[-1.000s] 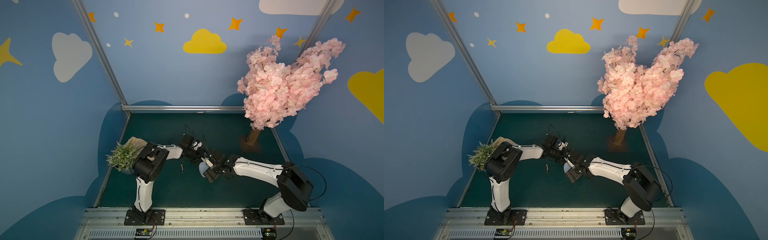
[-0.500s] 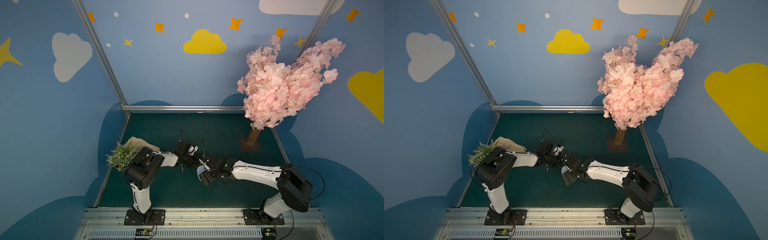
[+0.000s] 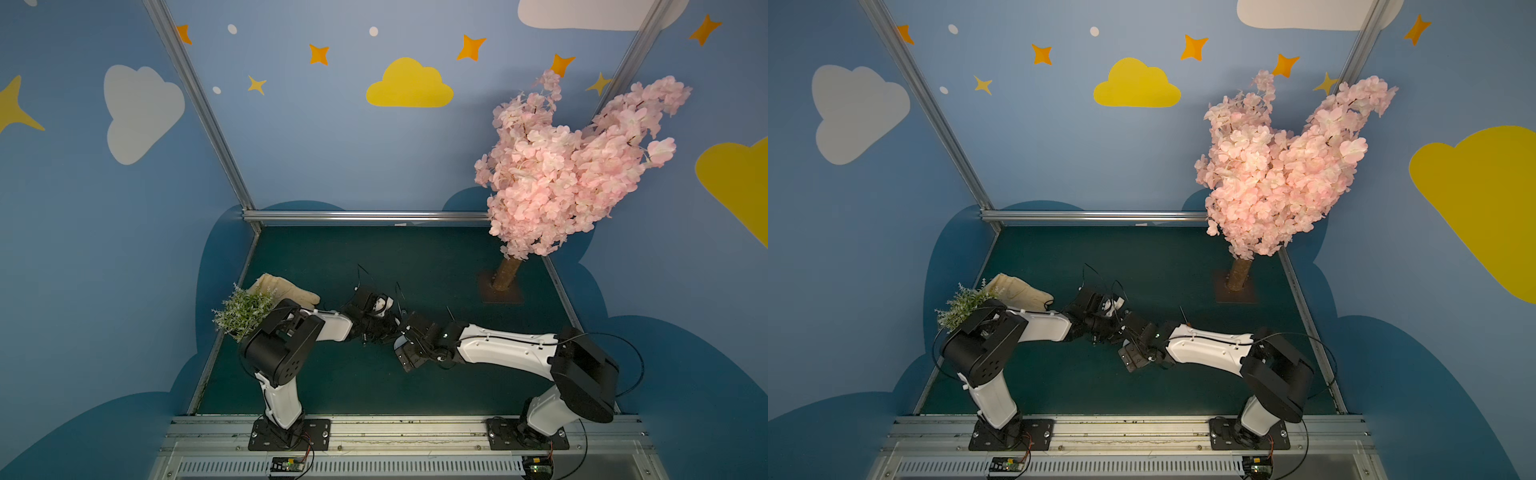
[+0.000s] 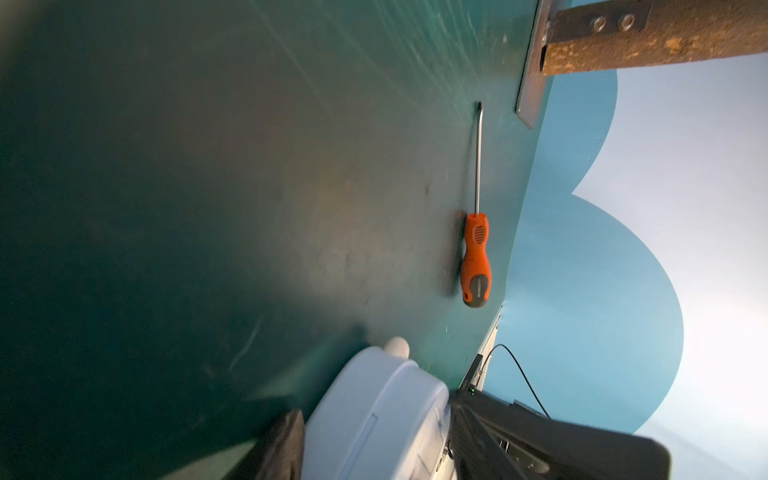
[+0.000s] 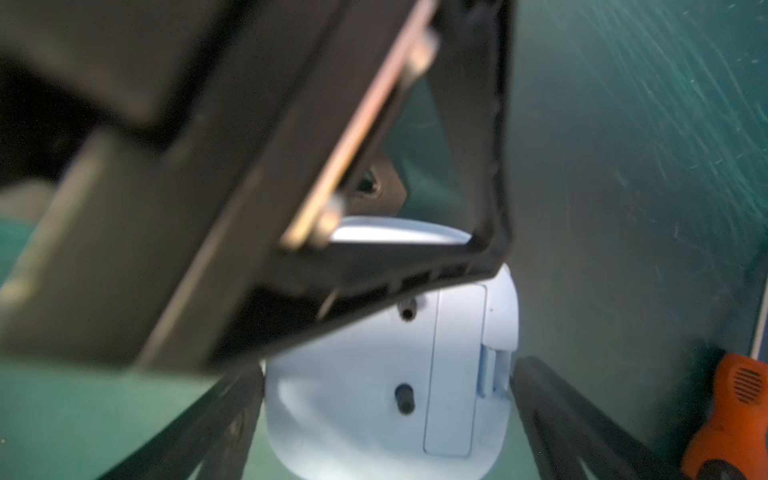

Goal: Remove the battery from the alarm
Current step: Adjust the alarm at the center of the board.

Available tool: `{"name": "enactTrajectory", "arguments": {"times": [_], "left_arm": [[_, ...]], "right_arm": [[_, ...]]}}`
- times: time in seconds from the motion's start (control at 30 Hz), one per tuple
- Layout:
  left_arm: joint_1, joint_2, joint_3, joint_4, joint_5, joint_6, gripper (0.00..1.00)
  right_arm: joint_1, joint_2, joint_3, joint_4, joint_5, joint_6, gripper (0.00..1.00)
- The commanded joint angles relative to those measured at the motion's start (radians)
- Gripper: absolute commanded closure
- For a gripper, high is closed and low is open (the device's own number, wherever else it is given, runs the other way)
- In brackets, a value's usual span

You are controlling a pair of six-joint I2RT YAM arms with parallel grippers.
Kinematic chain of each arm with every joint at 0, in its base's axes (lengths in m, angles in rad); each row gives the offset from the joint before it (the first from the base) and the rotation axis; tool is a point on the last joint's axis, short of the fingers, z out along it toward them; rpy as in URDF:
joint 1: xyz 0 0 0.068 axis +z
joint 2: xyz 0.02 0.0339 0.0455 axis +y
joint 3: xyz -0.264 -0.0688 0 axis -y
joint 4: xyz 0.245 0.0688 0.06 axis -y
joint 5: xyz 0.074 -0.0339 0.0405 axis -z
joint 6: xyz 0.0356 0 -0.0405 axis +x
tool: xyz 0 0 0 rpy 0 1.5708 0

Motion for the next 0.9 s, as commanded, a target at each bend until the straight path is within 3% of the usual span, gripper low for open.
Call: {"name": "enactTrajectory", "arguments": {"times": [0.0, 0.33, 0.5, 0.57, 0.67, 0.87], "left_arm": [[-0.007, -0.012, -0.030, -0.037, 0.009, -0.009, 0.40], [-0.004, -0.011, -0.038, -0.033, 0.008, -0.006, 0.40], [0.005, -0.033, -0.047, -0.041, 0.011, -0.009, 0.40], [0.013, -0.061, -0.058, -0.052, 0.009, -0.008, 0.39], [0.031, -0.139, -0.074, -0.095, 0.002, 0.000, 0.37], [0.048, -0.344, -0.103, -0.248, -0.012, 0.028, 0.17]], "right_arm": [[0.001, -0.005, 0.014, -0.001, 0.032, 0.037, 0.02], [-0.002, 0.068, -0.055, 0.042, 0.030, 0.018, 0.02], [-0.003, 0.060, -0.048, 0.033, -0.006, -0.052, 0.17], [-0.010, 0.037, -0.046, 0.033, -0.050, -0.072, 0.28], [-0.040, -0.005, -0.038, 0.018, -0.130, -0.074, 0.35], [-0.181, -0.110, -0.034, 0.014, -0.492, -0.042, 0.37]]}}
